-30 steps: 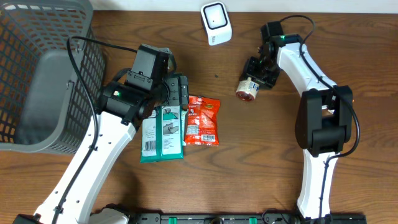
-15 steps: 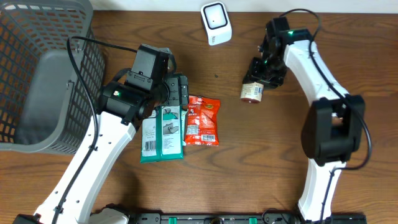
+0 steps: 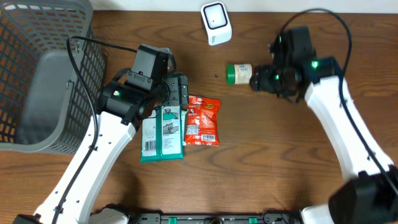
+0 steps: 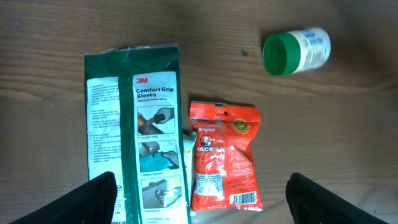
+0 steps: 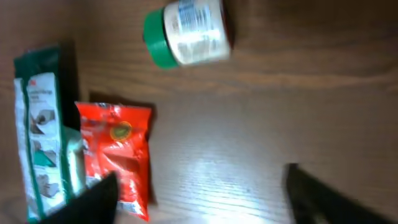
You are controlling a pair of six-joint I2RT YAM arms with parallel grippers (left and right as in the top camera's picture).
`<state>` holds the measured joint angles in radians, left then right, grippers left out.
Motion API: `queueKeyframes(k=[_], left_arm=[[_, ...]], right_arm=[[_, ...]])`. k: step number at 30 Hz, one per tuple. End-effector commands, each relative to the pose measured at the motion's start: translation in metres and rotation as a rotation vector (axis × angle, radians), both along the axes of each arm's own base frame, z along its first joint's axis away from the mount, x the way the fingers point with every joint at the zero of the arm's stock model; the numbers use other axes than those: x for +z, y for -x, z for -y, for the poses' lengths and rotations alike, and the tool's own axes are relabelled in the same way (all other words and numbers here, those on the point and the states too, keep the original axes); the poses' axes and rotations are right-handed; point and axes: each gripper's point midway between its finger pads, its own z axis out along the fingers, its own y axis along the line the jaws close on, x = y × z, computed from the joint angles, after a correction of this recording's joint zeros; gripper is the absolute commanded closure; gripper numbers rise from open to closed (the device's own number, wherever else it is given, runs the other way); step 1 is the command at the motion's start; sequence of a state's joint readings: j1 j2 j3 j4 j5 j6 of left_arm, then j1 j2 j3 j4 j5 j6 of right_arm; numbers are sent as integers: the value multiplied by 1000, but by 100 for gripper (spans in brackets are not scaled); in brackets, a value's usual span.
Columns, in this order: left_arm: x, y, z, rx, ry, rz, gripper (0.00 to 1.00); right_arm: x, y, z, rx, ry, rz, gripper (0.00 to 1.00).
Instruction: Scan the item barcode
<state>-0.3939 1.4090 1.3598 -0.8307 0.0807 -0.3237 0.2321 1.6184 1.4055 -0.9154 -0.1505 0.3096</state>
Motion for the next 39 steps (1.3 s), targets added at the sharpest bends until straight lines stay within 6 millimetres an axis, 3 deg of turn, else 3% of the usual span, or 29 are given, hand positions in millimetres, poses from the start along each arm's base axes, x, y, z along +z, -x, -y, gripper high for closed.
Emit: queueKeyframes(k=[1,4,12,18,28,39], left_arm=[[5,-2,1,-8,1,13,13],[5,-2,1,-9,0,13,13],[5,-2,1,-9,1,13,13],[5,-2,1,-8,1,13,13],[5,-2,1,-9,1,13,13],[5,-2,1,-9,1,13,13]], right_arm=[[-3,6,-1,98,74,33,7],[7,2,-3,112,76,58,1],[35,-8,-7,162,102,53,1],[56,-40,-6,71,114,37,1],[9,-77,-18,54,108,16,1],[-52,-86,-29,-464,-84,-213,1]])
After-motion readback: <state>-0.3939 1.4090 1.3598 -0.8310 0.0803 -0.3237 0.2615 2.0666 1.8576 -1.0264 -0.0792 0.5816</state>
